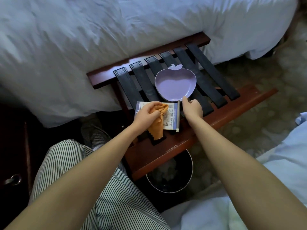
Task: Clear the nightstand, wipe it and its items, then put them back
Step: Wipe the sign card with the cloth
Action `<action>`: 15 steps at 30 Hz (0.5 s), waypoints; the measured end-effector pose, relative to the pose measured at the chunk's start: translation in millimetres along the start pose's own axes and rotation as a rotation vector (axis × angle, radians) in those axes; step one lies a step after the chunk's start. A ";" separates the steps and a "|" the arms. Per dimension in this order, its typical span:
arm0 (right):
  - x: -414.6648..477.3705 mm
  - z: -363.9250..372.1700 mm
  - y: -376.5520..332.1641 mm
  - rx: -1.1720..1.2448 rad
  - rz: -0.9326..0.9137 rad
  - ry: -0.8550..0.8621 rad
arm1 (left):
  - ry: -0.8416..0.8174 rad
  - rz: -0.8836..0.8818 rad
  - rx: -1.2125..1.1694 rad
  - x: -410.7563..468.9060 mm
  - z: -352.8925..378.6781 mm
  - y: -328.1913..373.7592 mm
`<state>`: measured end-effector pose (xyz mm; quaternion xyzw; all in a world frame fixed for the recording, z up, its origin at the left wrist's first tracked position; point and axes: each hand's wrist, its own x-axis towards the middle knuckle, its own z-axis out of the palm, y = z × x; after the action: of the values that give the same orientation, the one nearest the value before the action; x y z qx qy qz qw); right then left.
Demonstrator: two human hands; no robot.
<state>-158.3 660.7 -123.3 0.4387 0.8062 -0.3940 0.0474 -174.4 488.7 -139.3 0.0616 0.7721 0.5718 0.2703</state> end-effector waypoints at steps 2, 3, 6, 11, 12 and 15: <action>1.3 -0.7 -6.0 0.119 0.018 -0.039 | -0.008 -0.055 -0.095 1.1 -0.7 5.9; 3.3 -0.3 -9.9 0.166 0.025 -0.056 | -0.004 -0.078 -0.132 1.4 -1.5 9.7; 14.0 4.7 -17.9 0.254 0.044 -0.070 | -0.002 -0.112 -0.137 2.0 -2.2 14.0; 14.3 10.1 -23.6 0.264 0.068 0.039 | -0.063 0.076 0.224 -0.9 2.5 6.3; 13.3 10.6 -24.6 0.250 0.054 0.067 | -0.053 0.085 0.263 -0.3 3.6 6.4; 8.3 5.8 -29.0 0.223 -0.001 0.168 | -0.014 0.057 0.269 -2.6 7.2 8.4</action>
<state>-186.5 653.5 -113.6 0.4724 0.7588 -0.4429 -0.0694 -170.5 496.7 -132.1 0.1231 0.8378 0.4702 0.2487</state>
